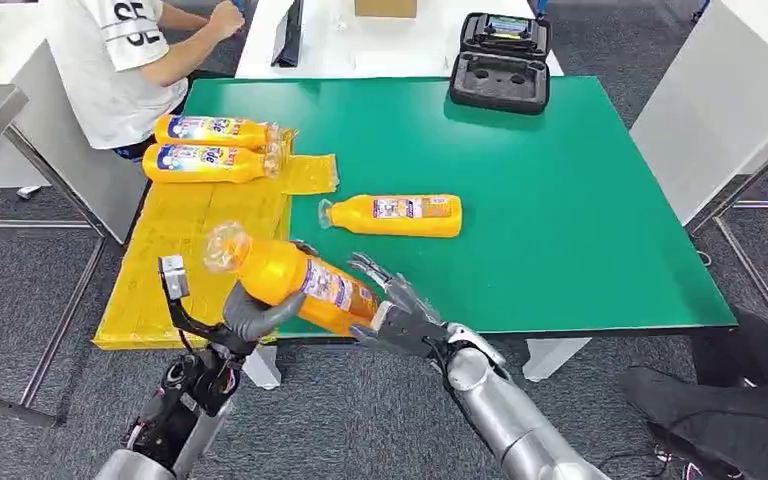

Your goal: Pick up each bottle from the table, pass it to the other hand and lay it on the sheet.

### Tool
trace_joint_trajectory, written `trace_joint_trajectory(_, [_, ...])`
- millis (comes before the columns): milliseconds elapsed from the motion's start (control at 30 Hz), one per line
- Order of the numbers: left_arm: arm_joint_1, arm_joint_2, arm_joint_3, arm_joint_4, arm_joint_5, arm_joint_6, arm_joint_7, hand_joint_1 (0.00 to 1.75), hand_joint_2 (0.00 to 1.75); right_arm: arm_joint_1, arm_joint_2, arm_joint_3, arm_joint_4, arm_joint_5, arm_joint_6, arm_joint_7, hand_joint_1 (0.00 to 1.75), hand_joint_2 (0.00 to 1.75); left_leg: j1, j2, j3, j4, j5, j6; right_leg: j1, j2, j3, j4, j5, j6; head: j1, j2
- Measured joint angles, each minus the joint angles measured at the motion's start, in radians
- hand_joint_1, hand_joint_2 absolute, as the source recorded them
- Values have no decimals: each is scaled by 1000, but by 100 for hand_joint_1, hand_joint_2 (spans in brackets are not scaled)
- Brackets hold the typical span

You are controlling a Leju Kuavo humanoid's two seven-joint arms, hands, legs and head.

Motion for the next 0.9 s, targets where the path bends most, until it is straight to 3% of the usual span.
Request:
trace_joint_trajectory(433, [-98,27,84,79,-48,132,-2,175,175,-19,-7,-14,10,-23,1,-10,0,0,0,0,0,0,0,0,0,0,0,0,0,0,1,0])
trace_joint_trajectory(600, [-130,61,109,83,-91,187,-11,175,175,-18,-10,-20,12,-41,-2,-10,0,0,0,0,0,0,0,0,0,0,0,0,0,0,1,0])
trace_joint_trajectory(733, [-167,102,113,83,-265,335,-32,175,175,-6,-14,-29,-2,-61,-1,-10,0,0,1,0,0,0,1,-1,1,0,0,0,0,0,1,0])
trace_joint_trajectory(900, [-191,131,119,83,-301,355,-34,175,175,6,-16,-40,-21,-66,0,-10,0,0,1,0,0,0,1,-1,1,0,0,0,0,0,0,0])
